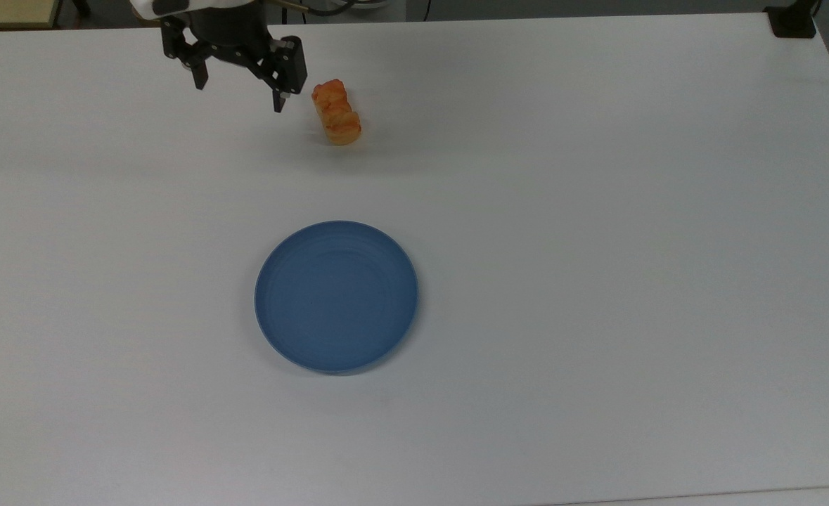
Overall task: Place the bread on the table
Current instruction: 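Open the gripper and raise it away from the bread roll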
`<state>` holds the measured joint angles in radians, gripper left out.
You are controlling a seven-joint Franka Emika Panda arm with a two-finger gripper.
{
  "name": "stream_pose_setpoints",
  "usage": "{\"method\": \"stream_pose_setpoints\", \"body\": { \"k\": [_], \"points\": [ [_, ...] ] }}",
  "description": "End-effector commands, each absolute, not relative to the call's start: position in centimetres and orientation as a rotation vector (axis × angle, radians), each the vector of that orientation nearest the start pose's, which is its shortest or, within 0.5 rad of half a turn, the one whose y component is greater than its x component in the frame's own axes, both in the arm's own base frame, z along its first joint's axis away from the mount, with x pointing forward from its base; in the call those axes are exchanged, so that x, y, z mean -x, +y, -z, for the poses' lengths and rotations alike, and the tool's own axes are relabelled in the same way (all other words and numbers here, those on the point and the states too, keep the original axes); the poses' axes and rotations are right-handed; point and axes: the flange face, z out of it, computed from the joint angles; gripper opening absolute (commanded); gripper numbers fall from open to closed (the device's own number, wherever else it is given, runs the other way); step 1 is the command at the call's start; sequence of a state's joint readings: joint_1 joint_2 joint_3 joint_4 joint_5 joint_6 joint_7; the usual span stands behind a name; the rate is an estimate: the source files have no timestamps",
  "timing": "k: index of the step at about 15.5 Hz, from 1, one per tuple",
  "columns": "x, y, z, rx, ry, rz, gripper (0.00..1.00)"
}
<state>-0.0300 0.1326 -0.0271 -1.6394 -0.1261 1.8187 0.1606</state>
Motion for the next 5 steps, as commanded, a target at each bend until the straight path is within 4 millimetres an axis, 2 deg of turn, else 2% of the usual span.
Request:
{"method": "stream_pose_setpoints", "body": {
  "k": [1, 5],
  "points": [
    [-61.15, -5.37, -54.75, 3.242, 0.317, 0.069, 1.0],
    [-60.7, -5.47, -54.98, 3.243, 0.32, 0.039, 1.0]
  ]
}}
